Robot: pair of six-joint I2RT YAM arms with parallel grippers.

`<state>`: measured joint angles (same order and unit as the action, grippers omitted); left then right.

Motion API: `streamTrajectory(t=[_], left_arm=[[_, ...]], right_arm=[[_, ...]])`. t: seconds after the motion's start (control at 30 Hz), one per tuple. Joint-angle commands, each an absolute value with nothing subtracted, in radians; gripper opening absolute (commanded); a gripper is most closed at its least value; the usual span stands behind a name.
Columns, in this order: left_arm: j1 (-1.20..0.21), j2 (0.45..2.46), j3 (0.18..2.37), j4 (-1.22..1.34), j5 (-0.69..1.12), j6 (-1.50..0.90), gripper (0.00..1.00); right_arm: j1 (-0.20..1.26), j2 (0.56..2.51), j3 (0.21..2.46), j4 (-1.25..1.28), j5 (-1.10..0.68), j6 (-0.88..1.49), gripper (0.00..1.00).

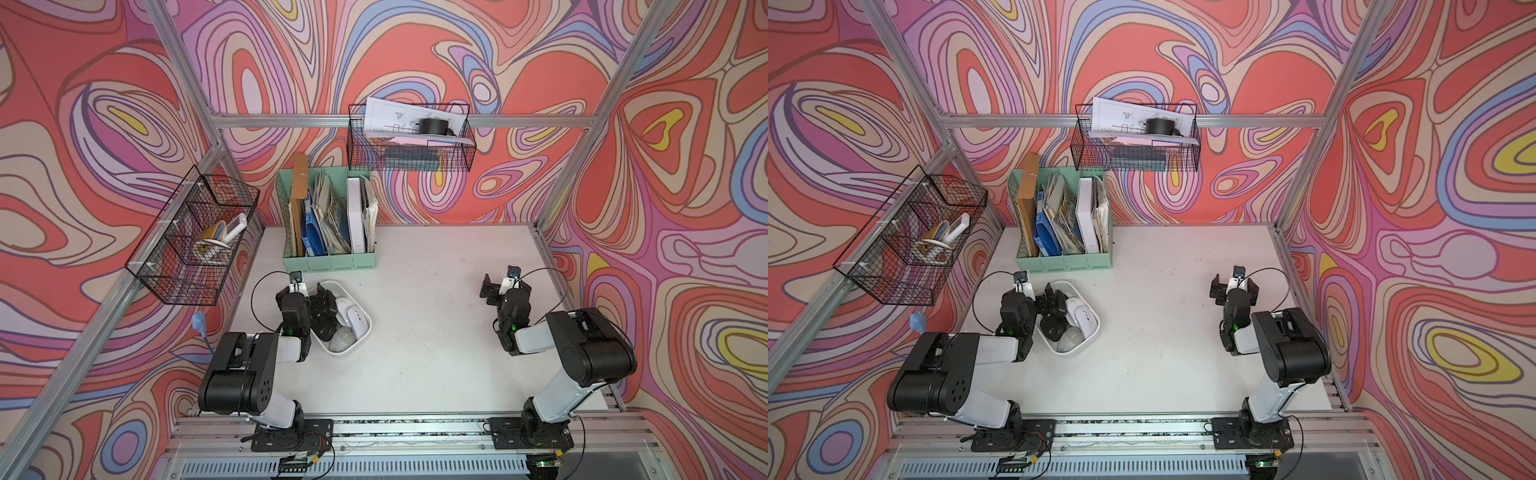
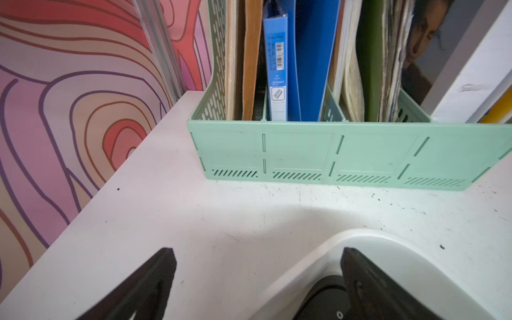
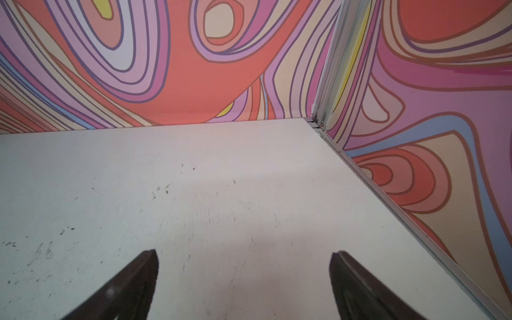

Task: Put the mouse in the storage box
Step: Reset both arms

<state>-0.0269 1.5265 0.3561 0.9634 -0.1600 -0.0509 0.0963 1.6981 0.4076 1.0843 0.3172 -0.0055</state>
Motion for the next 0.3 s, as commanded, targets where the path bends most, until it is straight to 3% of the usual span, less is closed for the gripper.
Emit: streamTrajectory(t=[0.0,0.27], left_arm=[[-0.036,1.538,0.359,0.92,-0.176,-0.027,0.98],[-0.037,1.538,0.357,0.923,-0.205,-0.038,0.98]], right_arm=[[0.088,1.709,0.416,1.083,0.325,0.003,0.98],[0.089,1.71,0.42,1.074,0.329,0.007,0.98]])
